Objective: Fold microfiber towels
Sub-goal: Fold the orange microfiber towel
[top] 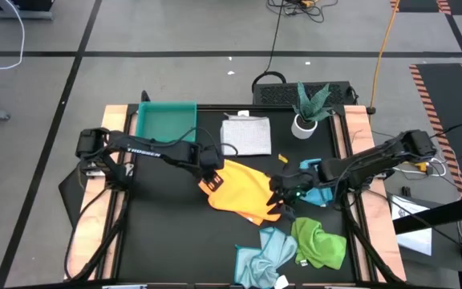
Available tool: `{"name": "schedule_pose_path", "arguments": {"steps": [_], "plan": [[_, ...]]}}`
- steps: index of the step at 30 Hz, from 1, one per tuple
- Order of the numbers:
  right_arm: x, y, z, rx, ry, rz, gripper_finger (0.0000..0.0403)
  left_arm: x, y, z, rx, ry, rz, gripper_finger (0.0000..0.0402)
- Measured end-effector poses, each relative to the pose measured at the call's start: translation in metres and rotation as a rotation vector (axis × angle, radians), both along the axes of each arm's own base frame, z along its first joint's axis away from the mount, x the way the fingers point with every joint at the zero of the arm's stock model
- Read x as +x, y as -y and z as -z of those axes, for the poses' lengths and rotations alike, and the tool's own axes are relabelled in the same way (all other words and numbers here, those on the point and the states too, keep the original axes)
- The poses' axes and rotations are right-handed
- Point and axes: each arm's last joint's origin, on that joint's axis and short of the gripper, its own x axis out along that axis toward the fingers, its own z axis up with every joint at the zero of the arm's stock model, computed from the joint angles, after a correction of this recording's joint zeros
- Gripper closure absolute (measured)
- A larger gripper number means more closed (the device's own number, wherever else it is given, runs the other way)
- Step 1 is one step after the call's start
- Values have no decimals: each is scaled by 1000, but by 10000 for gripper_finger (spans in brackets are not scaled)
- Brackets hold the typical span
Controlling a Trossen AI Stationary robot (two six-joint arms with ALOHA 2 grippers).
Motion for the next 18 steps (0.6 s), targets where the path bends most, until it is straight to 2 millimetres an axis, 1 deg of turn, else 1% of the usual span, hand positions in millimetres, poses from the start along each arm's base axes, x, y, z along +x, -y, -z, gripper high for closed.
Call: {"name": "schedule_pose_path", "arguments": {"steps": [3, 6, 9, 12, 15, 18], "plan": [[-3, 7, -10, -8, 44, 47, 228, 0, 22, 0, -124, -2, -31, 250], [-5, 14, -16, -4, 70, 72, 231, -2, 43, 0, -151, -8, -61, 250], [-5, 19, -17, -9, 71, 91, 231, -4, 58, 0, -182, -14, -116, 250], [-5, 22, -17, -20, 76, 95, 232, -4, 70, 0, -196, -4, -171, 250], [-5, 22, -17, -25, 78, 92, 232, -1, 77, 1, -211, 32, -181, 250], [-5, 22, -16, -27, 77, 86, 232, 1, 81, -1, -183, 73, -96, 250]]}}
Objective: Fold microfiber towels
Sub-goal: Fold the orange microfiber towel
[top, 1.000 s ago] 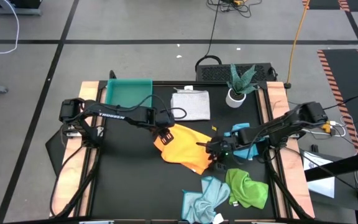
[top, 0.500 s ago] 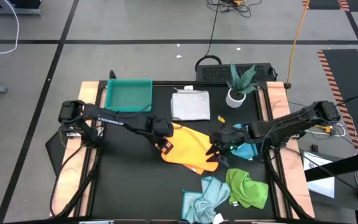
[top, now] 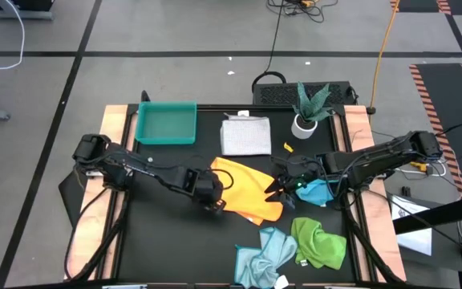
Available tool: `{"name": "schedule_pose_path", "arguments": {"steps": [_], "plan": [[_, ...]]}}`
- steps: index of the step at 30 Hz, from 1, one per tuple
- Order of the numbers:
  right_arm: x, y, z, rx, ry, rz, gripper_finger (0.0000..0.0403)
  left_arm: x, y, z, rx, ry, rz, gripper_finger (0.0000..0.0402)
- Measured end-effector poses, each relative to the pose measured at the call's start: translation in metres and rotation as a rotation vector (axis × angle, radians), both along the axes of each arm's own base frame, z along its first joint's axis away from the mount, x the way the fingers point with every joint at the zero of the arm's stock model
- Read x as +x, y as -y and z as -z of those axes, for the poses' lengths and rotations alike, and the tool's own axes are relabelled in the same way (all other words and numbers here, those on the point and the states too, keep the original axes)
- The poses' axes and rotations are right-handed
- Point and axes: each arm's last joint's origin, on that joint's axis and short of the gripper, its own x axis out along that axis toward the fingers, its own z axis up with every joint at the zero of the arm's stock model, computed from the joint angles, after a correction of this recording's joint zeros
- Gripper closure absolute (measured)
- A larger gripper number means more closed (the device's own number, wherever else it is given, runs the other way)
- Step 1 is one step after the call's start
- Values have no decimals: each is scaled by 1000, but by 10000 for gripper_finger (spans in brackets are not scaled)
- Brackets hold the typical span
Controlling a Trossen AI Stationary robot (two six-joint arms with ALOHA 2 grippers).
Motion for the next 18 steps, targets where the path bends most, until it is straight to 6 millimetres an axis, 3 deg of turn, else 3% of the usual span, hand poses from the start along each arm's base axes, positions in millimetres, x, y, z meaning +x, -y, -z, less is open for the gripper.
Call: {"name": "schedule_pose_path", "arguments": {"steps": [10, 14, 18], "plan": [[0, -1, 0, -1, -1, -9, 232, -13, 38, 1, 395, 58, 790, 250], [0, -1, 0, 18, -10, 6, 232, -15, 35, 1, 596, 18, 956, 250], [-1, -1, 1, 21, -24, 13, 232, -11, 25, 1, 630, 7, 1058, 250]]}}
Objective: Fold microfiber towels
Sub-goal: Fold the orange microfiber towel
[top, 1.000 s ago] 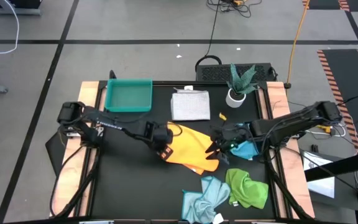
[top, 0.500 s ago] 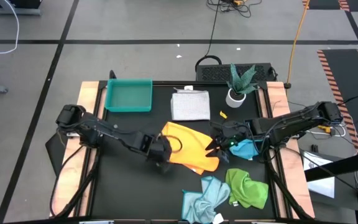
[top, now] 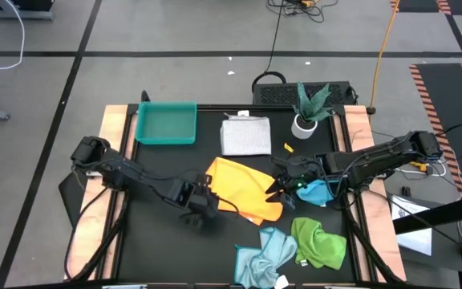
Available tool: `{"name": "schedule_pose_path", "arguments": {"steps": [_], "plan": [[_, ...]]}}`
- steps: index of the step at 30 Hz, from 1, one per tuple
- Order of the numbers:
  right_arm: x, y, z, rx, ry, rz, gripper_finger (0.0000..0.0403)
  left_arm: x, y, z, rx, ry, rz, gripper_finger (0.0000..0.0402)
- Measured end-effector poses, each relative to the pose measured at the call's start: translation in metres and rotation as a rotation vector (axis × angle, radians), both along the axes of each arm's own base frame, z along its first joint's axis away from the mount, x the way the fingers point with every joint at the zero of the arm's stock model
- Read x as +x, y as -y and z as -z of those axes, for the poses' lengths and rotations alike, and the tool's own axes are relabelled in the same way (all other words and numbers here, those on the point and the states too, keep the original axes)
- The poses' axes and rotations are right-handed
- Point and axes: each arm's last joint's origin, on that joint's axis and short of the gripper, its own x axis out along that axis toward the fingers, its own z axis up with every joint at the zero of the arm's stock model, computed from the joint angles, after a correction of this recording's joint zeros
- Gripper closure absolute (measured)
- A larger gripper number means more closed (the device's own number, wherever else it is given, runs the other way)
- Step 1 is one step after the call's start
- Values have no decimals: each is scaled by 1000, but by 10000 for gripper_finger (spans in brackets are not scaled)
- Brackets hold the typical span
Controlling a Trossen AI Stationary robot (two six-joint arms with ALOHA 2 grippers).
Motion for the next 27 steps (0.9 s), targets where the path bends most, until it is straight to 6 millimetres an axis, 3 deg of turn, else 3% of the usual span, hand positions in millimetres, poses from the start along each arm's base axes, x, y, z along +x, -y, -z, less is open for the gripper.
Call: {"name": "schedule_pose_path", "arguments": {"steps": [5, 13, 22, 27], "plan": [[-2, 0, 2, 11, -36, 12, 232, 6, -11, 8, -33, -44, 48, 250], [-2, 0, 3, 41, -62, 40, 232, 12, -7, 29, -21, -113, 118, 250], [-2, 0, 3, 55, -67, 52, 232, 21, -12, 29, -7, -48, 98, 250], [-2, 0, 3, 55, -67, 52, 232, 19, -15, 35, 2, -96, 105, 250]]}}
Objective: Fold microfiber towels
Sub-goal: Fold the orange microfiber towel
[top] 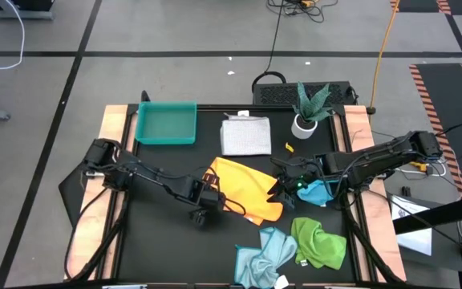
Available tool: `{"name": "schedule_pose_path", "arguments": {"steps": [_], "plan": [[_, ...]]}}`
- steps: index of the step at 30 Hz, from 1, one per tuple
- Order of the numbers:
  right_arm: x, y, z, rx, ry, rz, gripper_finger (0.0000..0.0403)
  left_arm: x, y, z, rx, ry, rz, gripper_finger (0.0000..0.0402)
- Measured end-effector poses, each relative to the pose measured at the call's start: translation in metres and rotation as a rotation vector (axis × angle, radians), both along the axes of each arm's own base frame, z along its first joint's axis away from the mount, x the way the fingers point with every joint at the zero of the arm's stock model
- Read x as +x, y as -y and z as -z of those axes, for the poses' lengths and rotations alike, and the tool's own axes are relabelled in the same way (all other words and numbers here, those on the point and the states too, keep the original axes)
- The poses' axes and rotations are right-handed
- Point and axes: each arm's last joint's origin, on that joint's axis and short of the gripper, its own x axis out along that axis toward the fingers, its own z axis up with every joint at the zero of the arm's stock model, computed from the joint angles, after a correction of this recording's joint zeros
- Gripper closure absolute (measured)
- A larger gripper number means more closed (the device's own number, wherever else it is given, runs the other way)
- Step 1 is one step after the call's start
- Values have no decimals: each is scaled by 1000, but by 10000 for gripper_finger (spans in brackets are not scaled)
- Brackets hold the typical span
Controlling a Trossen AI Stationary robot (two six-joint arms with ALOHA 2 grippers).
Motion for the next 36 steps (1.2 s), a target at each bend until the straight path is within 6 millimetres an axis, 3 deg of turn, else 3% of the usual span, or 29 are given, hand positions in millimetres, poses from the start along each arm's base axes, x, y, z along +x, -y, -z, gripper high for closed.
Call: {"name": "schedule_pose_path", "arguments": {"steps": [36], "plan": [[0, 0, 0, -3, 1, -2, 232, 3, 3, 10, -24, -21, 4, 250]]}}
